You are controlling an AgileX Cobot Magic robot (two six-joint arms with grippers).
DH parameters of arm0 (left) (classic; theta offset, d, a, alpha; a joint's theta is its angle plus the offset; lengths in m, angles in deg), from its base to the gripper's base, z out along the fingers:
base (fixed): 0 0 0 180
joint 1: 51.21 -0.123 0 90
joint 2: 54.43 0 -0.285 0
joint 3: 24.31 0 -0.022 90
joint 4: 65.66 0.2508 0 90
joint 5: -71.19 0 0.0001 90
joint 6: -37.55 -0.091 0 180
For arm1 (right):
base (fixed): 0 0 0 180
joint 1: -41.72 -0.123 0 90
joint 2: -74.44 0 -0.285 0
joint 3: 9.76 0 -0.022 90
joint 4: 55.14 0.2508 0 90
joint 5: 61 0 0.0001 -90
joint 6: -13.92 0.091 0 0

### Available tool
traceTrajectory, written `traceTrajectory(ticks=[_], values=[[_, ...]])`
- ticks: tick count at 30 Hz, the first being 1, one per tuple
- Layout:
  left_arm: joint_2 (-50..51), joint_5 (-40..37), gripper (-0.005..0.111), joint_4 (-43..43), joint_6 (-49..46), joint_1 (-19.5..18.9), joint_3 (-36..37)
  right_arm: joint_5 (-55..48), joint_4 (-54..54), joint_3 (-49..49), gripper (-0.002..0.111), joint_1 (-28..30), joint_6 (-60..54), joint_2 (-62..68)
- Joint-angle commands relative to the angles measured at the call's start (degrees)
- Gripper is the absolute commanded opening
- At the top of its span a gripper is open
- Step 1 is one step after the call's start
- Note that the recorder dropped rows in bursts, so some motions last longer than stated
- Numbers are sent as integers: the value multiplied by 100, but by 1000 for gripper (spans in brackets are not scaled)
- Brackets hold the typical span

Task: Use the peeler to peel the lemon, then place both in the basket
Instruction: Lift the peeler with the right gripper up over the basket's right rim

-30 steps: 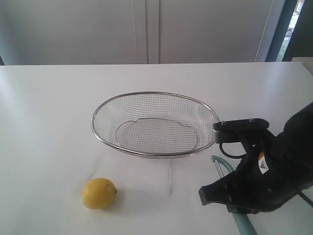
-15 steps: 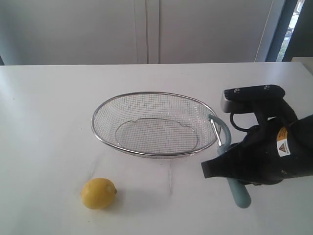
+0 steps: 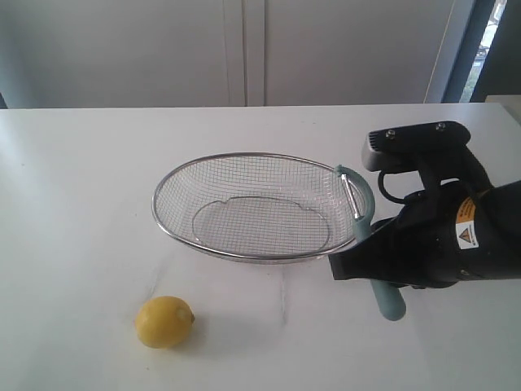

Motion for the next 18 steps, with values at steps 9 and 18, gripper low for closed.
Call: traceTrajectory(ticks=[9,18], values=[[-30,-6,0,-34,0,-23,22,103,-81,-4,0,-7,3,-44],[-30,-5,0,-34,0,-23,22,465,-81,-4,0,-7,3,-44]])
